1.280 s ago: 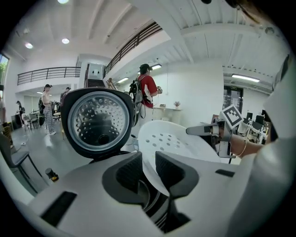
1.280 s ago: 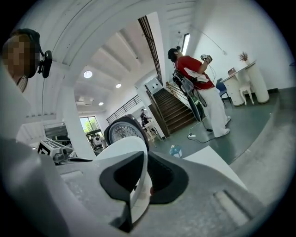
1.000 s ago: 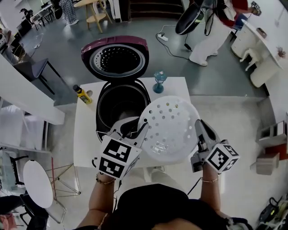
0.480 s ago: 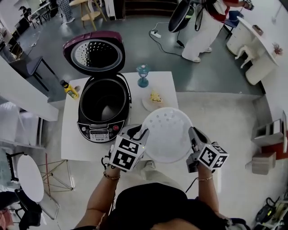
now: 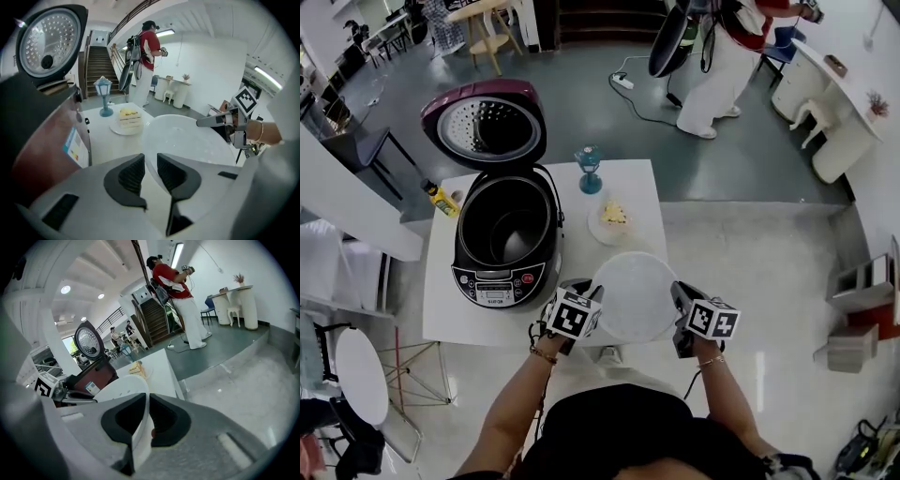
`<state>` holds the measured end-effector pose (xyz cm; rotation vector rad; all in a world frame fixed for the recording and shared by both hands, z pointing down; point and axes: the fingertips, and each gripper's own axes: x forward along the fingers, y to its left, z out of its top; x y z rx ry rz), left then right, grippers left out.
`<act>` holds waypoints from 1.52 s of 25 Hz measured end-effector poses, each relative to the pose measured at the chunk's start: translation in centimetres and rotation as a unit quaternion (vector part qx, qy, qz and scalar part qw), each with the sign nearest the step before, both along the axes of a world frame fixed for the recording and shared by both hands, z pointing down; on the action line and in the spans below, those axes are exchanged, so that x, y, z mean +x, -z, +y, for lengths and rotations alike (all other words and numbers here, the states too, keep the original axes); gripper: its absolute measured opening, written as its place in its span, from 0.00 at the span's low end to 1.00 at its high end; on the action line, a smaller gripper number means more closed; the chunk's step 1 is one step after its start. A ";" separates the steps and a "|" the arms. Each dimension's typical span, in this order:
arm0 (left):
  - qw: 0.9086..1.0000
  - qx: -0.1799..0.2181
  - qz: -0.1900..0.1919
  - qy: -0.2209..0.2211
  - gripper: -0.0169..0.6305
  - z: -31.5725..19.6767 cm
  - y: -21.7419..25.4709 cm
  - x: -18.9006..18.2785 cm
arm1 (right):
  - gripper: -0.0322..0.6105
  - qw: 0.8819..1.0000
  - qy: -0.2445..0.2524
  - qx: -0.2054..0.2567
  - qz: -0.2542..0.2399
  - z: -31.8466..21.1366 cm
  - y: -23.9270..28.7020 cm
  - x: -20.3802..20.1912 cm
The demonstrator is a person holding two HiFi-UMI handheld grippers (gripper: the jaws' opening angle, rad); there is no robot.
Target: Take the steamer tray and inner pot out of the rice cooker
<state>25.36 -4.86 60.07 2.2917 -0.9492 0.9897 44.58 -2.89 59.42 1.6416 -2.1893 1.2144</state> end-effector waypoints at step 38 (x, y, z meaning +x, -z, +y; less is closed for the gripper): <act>0.995 0.068 -0.064 -0.022 0.39 2.4 -0.8 -0.5 | 0.31 0.998 -0.019 0.023 0.063 0.5 -0.6 4.4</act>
